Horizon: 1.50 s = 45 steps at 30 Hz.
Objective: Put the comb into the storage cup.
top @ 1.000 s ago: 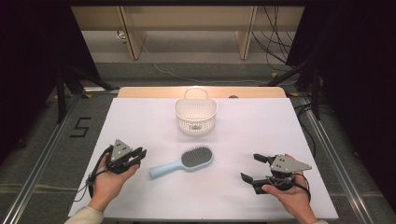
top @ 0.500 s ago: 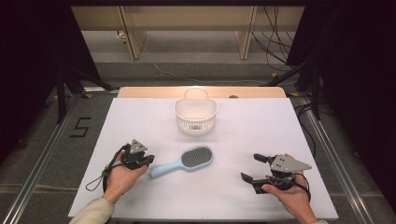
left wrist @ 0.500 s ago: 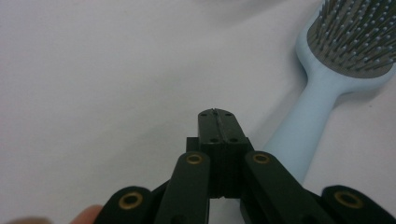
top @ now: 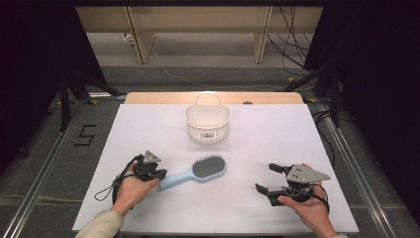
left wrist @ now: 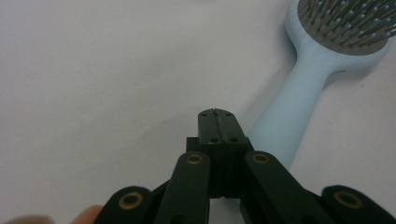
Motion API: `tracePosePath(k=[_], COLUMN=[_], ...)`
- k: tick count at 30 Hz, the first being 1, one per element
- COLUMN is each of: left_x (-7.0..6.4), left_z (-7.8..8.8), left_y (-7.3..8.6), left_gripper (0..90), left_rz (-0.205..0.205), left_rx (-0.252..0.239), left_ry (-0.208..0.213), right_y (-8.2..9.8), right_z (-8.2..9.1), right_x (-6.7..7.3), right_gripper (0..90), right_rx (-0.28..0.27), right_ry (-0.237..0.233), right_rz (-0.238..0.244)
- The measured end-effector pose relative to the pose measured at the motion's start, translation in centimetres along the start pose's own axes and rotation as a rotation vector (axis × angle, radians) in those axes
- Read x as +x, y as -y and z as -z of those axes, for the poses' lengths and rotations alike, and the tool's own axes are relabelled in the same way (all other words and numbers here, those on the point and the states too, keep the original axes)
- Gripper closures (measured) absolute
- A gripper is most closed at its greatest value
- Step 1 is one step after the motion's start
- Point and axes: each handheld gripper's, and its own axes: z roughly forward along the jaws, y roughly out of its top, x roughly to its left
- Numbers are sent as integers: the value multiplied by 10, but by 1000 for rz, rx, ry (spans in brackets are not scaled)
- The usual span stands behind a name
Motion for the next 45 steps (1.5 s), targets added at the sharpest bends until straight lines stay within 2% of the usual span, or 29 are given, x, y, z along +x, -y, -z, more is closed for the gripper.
tracePosePath(k=[6,16,33,45], left_x=[-1,-5,-31,-38], left_z=[0,0,7,9], left_y=[0,1,7,9], left_gripper=[898,898,898,898], left_rz=[-9,-24,-93,-97], left_rx=[14,66,133,154], left_ry=[8,32,107,115], right_y=[0,0,0,0], right_z=[0,0,1,1], right_x=[0,0,0,0], right_gripper=[156,157,157,158], right_rx=[1,1,1,5], right_ry=[-3,-5,-6,-10], right_rz=[0,2,3,2])
